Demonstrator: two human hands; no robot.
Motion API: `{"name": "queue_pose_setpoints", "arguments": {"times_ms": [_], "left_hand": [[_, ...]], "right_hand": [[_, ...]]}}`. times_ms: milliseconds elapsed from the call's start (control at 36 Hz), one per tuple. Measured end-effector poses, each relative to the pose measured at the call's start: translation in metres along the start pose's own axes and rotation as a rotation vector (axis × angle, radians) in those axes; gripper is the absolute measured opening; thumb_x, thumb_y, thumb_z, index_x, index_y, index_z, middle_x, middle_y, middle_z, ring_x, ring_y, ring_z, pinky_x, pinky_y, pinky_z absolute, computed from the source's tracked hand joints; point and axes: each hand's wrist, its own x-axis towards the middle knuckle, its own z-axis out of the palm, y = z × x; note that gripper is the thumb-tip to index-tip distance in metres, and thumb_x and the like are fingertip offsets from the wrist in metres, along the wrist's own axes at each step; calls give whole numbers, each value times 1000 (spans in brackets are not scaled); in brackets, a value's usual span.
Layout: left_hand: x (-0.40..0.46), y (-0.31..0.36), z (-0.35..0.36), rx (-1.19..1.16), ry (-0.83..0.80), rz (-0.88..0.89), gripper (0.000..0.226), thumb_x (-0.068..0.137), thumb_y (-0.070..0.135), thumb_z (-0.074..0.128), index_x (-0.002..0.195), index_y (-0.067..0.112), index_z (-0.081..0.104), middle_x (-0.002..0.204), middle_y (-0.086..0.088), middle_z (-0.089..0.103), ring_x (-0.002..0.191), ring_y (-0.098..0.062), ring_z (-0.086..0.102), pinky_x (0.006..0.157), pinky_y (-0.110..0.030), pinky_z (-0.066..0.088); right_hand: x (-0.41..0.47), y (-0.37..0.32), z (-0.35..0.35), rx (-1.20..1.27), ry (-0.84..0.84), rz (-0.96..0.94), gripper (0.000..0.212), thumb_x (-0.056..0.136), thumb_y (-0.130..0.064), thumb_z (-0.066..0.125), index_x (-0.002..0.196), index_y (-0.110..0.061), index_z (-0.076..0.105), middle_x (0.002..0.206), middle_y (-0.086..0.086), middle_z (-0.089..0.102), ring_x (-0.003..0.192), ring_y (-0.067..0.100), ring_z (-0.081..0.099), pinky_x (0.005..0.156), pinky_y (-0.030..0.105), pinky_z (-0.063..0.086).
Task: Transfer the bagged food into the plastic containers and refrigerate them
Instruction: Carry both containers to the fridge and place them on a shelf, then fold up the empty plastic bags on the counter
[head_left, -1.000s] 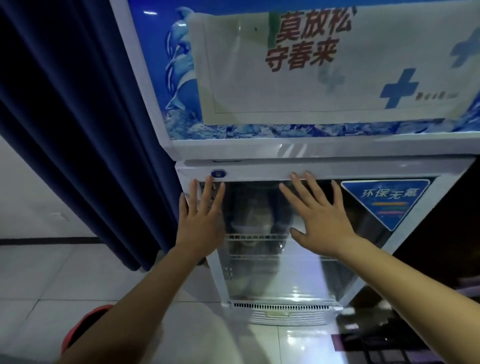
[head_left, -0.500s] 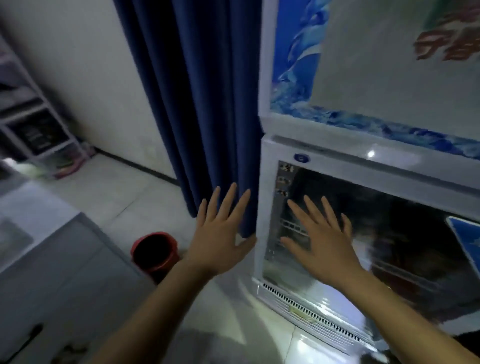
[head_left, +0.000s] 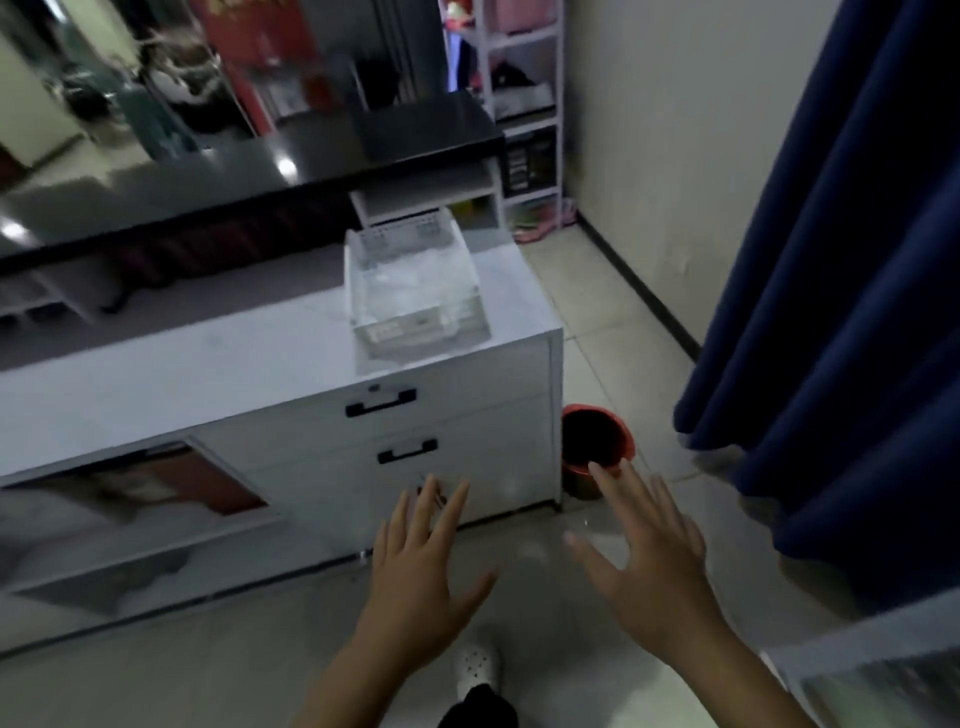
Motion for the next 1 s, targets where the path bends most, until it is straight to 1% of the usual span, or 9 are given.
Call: {"name": "queue_pose_setpoints", "arguments": {"times_ms": [111,278,333,417,556,639,750,889,1000], "left_hand": [[16,-45,-9,-21,21,-75,85,83,82,38,136,66,-27,147,27,-39,151,-19,-21,125,-46,4],[60,-108,-34,-103,39,-123,87,85,78,42,130,67,-32,151,25,-30,153,-22,-17,124,-46,5],[77,-131,-46,-149,45,-122,86,85,77,44,128,69,-30,156,23,-25,153,-21,-16,124,-45,5],[100,-157,-60,-170,51,-115,87,88,72,48,133,63,-25,165,13,-19,153,-21,-15,125,-43,4],[151,-198,-89,-172,71,-57,88,89,68,51,139,59,-21,165,12,-17,153,-21,-13,124,-42,4],[178,-210,-108,-216,74,-27,86,90,66,51,137,62,-21,164,17,-20,152,-18,-17,124,-43,4],[223,-215,-134,-232,101,26,84,92,62,51,137,65,-20,165,17,-15,153,-18,-13,124,-42,3],[293,-215,-162,-253,86,51,79,96,53,53,154,51,0,167,12,-6,154,-20,-7,124,-44,5],[350,-207,-181,-236,29,52,80,95,48,58,155,47,6,168,10,-1,155,-21,-2,124,-46,9]], "right_hand": [[33,-37,13,7,-53,-45,67,87,-76,37,135,-72,-8,161,-25,-13,149,5,-18,121,53,2],[91,-92,29,-12,-65,-69,60,84,-78,38,129,-76,-1,163,-23,-6,150,5,-14,121,48,3],[114,-109,37,-31,-44,-84,61,84,-78,38,132,-73,0,163,-22,-6,150,6,-11,121,48,4],[141,-121,40,-57,-18,-60,67,86,-75,41,142,-65,6,164,-21,-2,151,7,-7,121,44,4],[182,-142,46,-42,18,-5,70,88,-69,47,146,-58,10,164,-18,1,151,8,-3,120,38,6],[204,-153,37,-60,22,1,71,90,-65,50,149,-54,12,164,-18,4,151,8,0,120,40,8],[240,-170,19,-64,31,-24,71,90,-59,56,150,-55,18,162,-21,5,151,9,3,122,46,10],[305,-186,8,-106,21,-56,71,91,-59,53,152,-51,16,164,-18,4,152,13,5,122,48,12],[371,-190,10,-178,25,-78,69,92,-64,48,152,-51,15,166,-14,4,152,15,1,121,50,11]]}}
